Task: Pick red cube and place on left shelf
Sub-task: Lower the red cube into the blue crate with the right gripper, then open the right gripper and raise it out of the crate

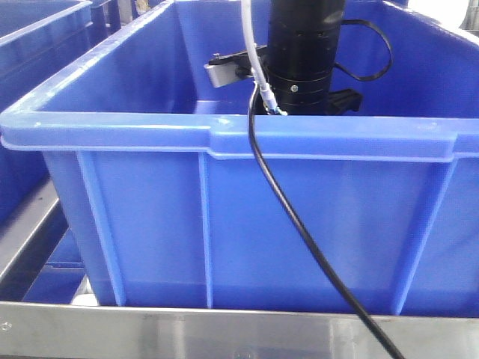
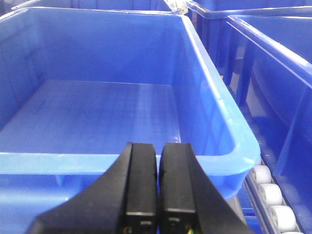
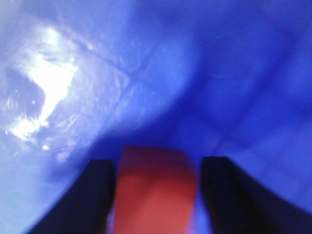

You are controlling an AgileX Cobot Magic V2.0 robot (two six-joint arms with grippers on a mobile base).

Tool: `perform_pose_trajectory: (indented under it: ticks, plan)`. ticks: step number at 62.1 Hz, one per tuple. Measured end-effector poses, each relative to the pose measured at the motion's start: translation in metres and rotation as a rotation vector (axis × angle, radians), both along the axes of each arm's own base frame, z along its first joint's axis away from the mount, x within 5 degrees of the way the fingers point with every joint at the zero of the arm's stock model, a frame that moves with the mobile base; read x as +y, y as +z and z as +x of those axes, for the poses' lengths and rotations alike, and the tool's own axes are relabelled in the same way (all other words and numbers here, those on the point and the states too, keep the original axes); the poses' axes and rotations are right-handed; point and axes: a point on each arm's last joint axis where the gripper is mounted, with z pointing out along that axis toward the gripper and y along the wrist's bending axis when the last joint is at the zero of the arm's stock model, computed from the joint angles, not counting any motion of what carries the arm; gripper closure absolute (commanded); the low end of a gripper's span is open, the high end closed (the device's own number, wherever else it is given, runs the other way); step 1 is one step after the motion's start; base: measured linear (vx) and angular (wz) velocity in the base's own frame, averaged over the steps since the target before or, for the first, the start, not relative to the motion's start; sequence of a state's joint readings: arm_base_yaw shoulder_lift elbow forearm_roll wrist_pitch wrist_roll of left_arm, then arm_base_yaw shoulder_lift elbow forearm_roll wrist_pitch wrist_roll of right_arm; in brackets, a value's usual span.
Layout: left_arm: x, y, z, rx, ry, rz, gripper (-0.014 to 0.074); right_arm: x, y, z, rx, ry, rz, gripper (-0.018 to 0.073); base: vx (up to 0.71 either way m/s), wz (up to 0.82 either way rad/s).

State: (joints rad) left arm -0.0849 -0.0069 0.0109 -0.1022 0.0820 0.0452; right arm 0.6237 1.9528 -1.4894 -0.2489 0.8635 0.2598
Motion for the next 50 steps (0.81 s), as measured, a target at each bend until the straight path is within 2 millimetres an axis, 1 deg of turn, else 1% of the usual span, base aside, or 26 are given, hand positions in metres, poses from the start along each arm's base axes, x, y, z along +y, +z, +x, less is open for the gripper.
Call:
perform_pose_trajectory:
  ticks: [3,10,15,22,26,27,33,34,40,41,47,48,50]
  plan:
    - [0.000,0.000,0.000,0.000,0.000,0.000,0.0495,0.000,0.001,0.000,0.000,-0.003,0.000,-0.0026,0.00,0.00]
    - [0.000,0.000,0.000,0.000,0.000,0.000,0.0495,0.001,0.006,0.002,-0.006,-0.005,0.003,-0.0026,0.00,0.00]
    - [0.000,0.000,0.000,0.000,0.000,0.000,0.0495,0.000,0.013,0.001,-0.020,-0.005,0.013,-0.0026,0.00,0.00]
    - [0.000,0.000,0.000,0.000,0.000,0.000,0.0495,-0.003,0.036,-0.004,-0.070,-0.004,0.051,-0.0006,0.00,0.00]
    - [0.000,0.000,0.000,0.000,0.000,0.000,0.0495,-0.007,0.058,-0.009,-0.123,-0.001,0.090,0.0026,0.00,0.00]
    - [0.000,0.000,0.000,0.000,0.000,0.000,0.0495,-0.008,0.066,-0.011,-0.140,0.000,0.103,0.0034,0.00,0.00]
    - [0.000,0.000,0.000,0.000,0.000,0.000,0.0495,-0.016,0.094,-0.023,-0.217,0.008,0.161,0.0100,0.00,0.00]
    - [0.000,0.000,0.000,0.000,0.000,0.000,0.0495,-0.018,0.102,-0.026,-0.237,0.010,0.176,0.0112,0.00,0.00]
    - [0.000,0.000,0.000,0.000,0.000,0.000,0.0495,-0.029,0.125,-0.043,-0.319,0.024,0.238,0.0197,0.00,0.00]
    - [0.000,0.000,0.000,0.000,0.000,0.000,0.0495,-0.032,0.132,-0.048,-0.339,0.026,0.253,0.0211,0.00,0.00]
    - [0.000,0.000,0.000,0.000,0.000,0.000,0.0495,-0.046,0.145,-0.069,-0.410,0.044,0.309,0.0302,0.00,0.00]
    - [0.000,0.000,0.000,0.000,0.000,0.000,0.0495,-0.049,0.150,-0.074,-0.428,0.047,0.322,0.0315,0.00,0.00]
    - [0.000,0.000,0.000,0.000,0.000,0.000,0.0495,-0.054,0.150,-0.082,-0.447,0.055,0.338,0.0340,0.00,0.00]
